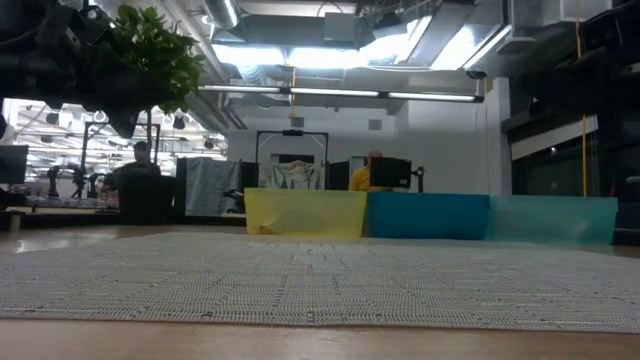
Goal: Pick and place Granola Bars by type
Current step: Return to Home Position
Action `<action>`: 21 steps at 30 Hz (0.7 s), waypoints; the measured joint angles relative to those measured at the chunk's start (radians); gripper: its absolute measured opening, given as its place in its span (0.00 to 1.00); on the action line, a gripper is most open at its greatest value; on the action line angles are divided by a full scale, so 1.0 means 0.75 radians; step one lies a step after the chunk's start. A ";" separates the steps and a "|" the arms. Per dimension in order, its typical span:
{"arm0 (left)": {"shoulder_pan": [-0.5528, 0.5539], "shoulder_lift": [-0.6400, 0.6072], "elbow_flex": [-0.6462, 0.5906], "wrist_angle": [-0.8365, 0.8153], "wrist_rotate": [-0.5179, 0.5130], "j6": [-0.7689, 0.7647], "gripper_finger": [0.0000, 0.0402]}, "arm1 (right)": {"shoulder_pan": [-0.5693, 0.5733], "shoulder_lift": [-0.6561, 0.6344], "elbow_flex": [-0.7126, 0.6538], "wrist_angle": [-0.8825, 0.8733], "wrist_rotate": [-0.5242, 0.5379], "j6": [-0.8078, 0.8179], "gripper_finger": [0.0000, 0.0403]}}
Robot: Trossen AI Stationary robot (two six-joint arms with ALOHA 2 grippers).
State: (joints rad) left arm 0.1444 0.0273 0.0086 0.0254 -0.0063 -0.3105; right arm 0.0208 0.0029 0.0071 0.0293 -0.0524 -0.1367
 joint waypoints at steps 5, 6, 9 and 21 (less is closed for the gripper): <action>0.000 0.000 0.000 0.000 0.000 0.001 0.21 | 0.000 0.002 0.000 -0.002 0.010 0.036 0.01; 0.000 0.000 0.000 0.000 0.000 0.000 0.21 | 0.000 0.002 0.000 -0.002 0.010 0.035 0.01; 0.000 0.000 0.000 0.000 -0.001 0.001 0.21 | 0.000 0.002 0.000 -0.002 0.010 0.037 0.03; 0.000 0.000 0.000 0.000 -0.002 0.000 0.21 | 0.000 0.002 0.000 -0.002 0.010 0.035 0.07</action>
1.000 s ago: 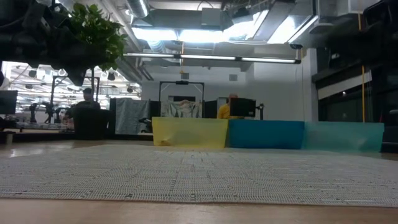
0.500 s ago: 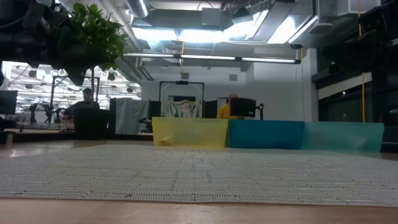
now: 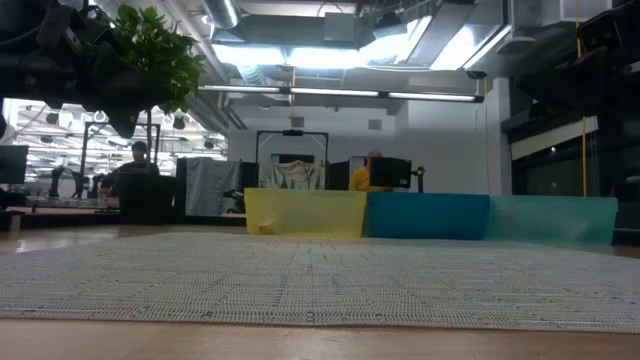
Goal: Pick and place Granola Bars by type
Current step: Return to Home Position
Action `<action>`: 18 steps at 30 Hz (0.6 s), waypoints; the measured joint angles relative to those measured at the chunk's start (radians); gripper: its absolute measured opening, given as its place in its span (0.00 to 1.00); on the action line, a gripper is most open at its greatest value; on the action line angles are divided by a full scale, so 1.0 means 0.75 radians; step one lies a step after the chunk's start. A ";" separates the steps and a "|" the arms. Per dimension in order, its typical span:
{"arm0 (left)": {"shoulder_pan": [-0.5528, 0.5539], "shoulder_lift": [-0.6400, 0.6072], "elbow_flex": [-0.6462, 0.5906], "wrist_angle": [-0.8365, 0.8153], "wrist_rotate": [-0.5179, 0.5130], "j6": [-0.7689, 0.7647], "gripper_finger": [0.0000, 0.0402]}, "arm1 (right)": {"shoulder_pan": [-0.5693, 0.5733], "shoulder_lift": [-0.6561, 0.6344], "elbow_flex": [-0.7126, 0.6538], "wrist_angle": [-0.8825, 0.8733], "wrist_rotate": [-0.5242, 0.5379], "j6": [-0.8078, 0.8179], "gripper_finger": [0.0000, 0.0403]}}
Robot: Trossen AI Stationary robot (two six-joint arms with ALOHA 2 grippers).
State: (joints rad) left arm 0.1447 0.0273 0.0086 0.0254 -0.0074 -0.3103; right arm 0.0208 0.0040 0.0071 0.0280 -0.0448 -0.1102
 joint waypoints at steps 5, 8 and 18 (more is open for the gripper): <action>0.000 0.000 0.000 0.000 0.000 0.000 0.21 | 0.000 0.000 0.000 0.000 0.000 0.000 0.07; 0.000 0.000 0.000 0.000 0.000 0.000 0.20 | 0.000 0.000 0.000 0.000 0.000 0.002 0.07; 0.000 0.000 0.000 0.000 0.000 0.000 0.21 | 0.000 0.000 0.000 0.001 0.000 0.002 0.07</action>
